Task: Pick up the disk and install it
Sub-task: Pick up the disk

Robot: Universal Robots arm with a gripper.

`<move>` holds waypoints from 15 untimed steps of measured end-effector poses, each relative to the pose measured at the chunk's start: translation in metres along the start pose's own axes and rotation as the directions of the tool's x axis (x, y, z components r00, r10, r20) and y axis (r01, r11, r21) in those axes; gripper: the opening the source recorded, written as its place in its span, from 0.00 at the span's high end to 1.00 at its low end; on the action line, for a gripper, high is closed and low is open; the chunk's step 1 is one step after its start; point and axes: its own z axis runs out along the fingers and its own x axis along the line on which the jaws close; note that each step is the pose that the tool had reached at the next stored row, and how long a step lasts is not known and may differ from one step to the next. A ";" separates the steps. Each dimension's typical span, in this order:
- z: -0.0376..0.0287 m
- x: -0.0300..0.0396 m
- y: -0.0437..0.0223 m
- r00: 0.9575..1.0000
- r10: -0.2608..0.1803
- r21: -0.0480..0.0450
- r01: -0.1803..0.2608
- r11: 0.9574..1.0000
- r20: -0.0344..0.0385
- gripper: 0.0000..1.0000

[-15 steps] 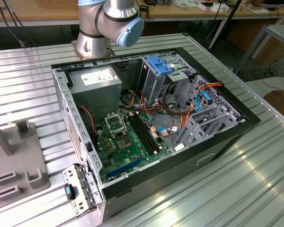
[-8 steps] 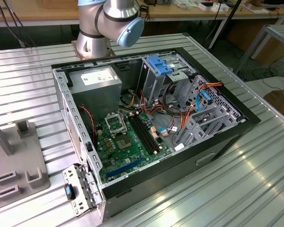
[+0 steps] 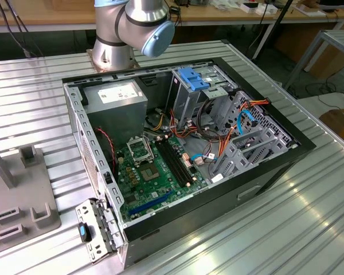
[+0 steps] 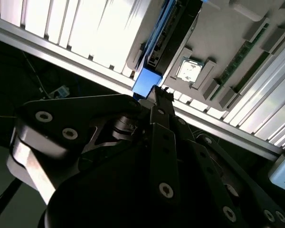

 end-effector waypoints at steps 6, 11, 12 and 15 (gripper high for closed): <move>0.0003 0.0000 0.0000 1.000 0.000 0.000 0.000 1.000 0.000 0.52; 0.0006 0.0000 0.0000 1.000 -0.008 0.000 0.008 1.000 0.000 0.46; 0.0010 0.0000 0.0000 1.000 -0.020 0.000 0.020 1.000 0.000 0.46; 0.0052 -0.0001 -0.0001 0.998 -0.056 -0.001 0.056 0.998 -0.001 0.46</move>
